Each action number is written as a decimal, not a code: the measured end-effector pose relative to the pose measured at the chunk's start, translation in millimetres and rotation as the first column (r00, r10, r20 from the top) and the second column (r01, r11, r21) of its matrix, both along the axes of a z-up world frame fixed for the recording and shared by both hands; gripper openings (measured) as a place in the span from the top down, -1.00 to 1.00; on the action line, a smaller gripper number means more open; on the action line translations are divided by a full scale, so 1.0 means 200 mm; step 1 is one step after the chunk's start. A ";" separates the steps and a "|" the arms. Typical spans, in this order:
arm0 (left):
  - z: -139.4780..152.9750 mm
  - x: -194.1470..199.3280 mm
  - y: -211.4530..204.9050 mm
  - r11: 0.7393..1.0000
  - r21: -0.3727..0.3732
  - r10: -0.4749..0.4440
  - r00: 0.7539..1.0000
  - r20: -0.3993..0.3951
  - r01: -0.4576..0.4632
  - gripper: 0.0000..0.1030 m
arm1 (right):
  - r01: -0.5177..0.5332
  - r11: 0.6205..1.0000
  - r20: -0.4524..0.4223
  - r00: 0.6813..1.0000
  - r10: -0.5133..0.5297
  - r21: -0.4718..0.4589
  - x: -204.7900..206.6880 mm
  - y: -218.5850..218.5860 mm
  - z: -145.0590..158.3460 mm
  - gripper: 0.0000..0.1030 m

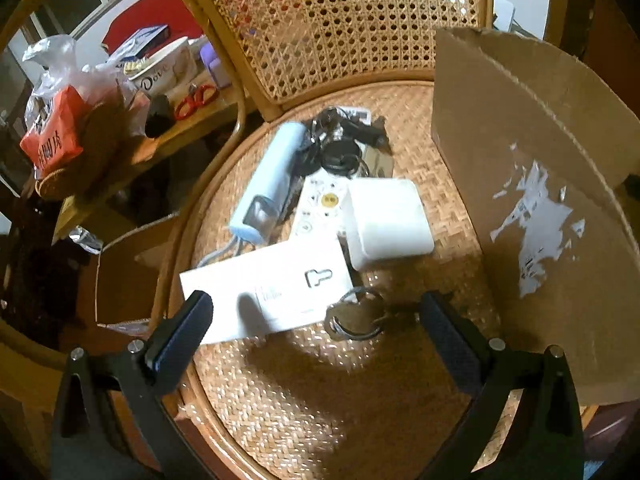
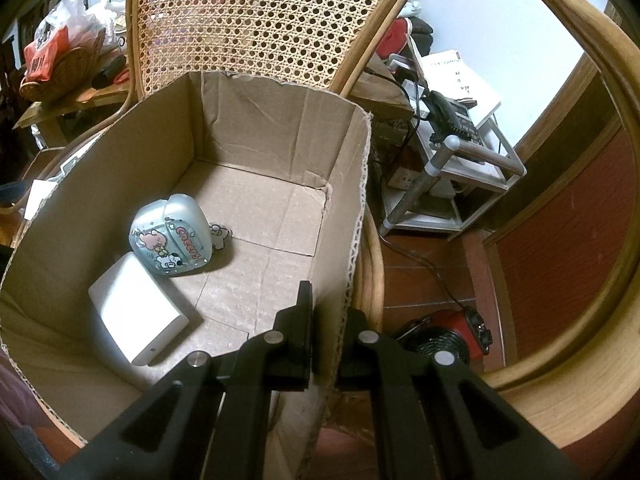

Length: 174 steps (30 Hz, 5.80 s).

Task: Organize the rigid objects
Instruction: 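Reach the left tool to the key ring and grasp it, then lift the keys with the left tool and carry them over the box, then lower the keys into the box with the left tool and release, then reach the left tool to the small white cube adapter and grasp it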

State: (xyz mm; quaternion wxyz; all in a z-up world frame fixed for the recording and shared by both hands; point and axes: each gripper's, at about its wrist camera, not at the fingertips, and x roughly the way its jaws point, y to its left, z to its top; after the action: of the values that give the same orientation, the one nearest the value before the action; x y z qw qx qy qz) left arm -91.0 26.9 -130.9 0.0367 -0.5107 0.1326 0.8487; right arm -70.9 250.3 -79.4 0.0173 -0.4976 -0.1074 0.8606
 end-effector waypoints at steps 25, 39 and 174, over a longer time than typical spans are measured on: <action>0.01 -0.01 -0.06 0.959 0.269 0.032 0.981 0.193 -0.084 -0.08 | 0.000 1.000 -0.001 1.000 0.000 0.004 0.00 0.00 0.00 0.83; -0.05 -0.05 -0.08 0.893 0.362 0.180 0.949 0.259 -0.268 0.04 | -0.002 1.000 -0.002 1.000 0.002 0.009 -0.01 0.00 0.00 0.83; 0.12 -0.10 -0.03 0.973 0.089 -0.202 0.974 -0.106 0.211 -0.97 | -0.002 1.000 -0.003 1.000 0.002 0.023 0.00 0.00 -0.02 0.82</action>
State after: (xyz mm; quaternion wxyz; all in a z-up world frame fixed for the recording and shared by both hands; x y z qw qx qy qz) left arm -110.8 21.8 -106.8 0.1440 -0.4500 0.1440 0.8695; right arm -71.5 250.0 -82.6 0.0224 -0.4959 -0.1179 0.8601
